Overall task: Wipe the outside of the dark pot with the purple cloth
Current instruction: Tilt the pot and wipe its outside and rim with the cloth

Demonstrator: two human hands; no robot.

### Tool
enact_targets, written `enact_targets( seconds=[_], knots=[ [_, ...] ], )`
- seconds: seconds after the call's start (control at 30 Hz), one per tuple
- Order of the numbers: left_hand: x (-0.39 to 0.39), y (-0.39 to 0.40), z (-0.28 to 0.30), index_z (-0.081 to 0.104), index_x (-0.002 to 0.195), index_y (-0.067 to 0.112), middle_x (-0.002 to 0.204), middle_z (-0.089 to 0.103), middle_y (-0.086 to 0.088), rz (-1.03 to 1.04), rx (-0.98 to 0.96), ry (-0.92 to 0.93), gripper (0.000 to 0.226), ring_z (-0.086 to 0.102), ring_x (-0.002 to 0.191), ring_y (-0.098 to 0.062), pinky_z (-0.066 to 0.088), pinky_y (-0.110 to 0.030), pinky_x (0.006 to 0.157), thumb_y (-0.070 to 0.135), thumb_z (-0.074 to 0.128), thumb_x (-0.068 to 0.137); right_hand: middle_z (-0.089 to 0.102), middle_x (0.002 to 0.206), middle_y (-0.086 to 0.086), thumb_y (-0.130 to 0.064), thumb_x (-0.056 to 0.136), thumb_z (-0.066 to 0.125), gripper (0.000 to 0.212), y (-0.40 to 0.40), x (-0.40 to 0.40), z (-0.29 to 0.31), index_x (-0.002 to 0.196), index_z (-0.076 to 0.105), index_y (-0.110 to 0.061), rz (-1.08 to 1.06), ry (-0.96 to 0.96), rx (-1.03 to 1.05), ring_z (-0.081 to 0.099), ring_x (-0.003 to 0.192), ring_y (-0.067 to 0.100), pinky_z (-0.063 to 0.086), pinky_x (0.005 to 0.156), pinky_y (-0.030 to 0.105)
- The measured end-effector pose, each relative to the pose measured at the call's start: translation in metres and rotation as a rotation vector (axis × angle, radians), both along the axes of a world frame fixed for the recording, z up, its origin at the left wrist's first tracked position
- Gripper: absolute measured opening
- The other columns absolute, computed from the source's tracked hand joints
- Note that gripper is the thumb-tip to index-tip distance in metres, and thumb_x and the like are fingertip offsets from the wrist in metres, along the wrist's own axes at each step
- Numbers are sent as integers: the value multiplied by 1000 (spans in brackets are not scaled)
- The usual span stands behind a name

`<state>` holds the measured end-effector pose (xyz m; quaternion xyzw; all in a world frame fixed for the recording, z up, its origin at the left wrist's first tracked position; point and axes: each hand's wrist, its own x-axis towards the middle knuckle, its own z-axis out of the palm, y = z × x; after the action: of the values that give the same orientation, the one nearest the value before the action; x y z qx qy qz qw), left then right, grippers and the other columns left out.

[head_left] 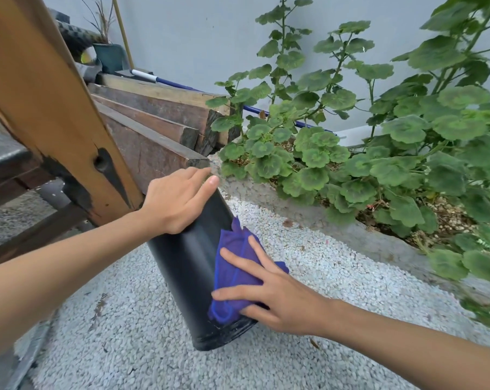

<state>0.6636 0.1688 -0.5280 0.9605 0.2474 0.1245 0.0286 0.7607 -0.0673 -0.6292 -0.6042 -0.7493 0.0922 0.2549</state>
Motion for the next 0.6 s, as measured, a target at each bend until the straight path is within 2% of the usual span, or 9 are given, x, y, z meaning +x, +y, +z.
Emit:
enact_targets(
  seconds=[0.1,0.17,0.23,0.3,0.33,0.37,0.47,0.5,0.6],
  knots=[
    [0,-6,2,46,142,25,141,55,5,41,-43,-59,87,48,133,-17,43,-41,97,67,-6,86,32,164,6,-26,100,62,35,-10,6,2,135,64,-27,41,-17,64,-3,158,12,10,127,52],
    [2,-12,2,50,136,26,134,60,5,49,-62,-108,84,53,127,-18,41,-39,92,66,-4,86,47,156,1,-22,100,62,31,-16,9,-1,130,68,-24,-6,39,80,13,156,11,16,127,44],
    [2,-16,1,55,127,28,122,66,5,54,-52,-160,78,58,117,-22,36,-37,82,64,-2,87,64,136,-8,-20,102,57,26,-22,8,4,122,70,-31,-201,333,56,46,139,5,36,117,34],
    [-1,-18,-1,59,120,28,110,70,1,79,-20,-212,73,61,107,-27,31,-35,76,62,2,89,73,112,-6,-23,106,49,26,-20,7,20,113,69,-38,-476,754,-19,66,108,12,51,88,25],
    [-4,-18,-1,60,118,28,106,71,-1,96,-20,-238,72,63,104,-29,31,-35,76,61,3,89,73,109,0,-26,107,46,24,-18,13,24,110,68,-36,-600,910,-59,67,102,18,52,80,22],
    [-9,-16,-2,61,116,29,103,72,-2,111,-34,-261,70,63,102,-29,34,-36,77,61,5,90,73,111,4,-28,107,44,23,-14,21,25,110,66,-35,-691,1015,-83,68,103,22,54,81,22],
    [-26,-8,-6,63,117,32,105,74,3,143,-157,-349,65,64,104,-24,41,-40,86,62,12,91,75,117,-8,-38,106,45,24,-2,44,35,116,67,-42,-783,1168,4,69,112,20,52,102,45],
    [-33,-5,-7,64,116,33,105,74,6,143,-201,-392,61,64,104,-21,43,-41,87,61,16,91,75,116,-11,-38,106,46,24,4,50,39,116,67,-42,-771,1155,47,69,113,18,50,106,46],
    [-52,-3,-8,68,109,32,101,74,9,83,-270,-485,48,65,98,-15,47,-42,85,54,28,92,75,110,-16,-28,109,44,26,28,49,58,120,67,-32,-660,1091,118,67,106,-1,48,101,25]
  ],
)
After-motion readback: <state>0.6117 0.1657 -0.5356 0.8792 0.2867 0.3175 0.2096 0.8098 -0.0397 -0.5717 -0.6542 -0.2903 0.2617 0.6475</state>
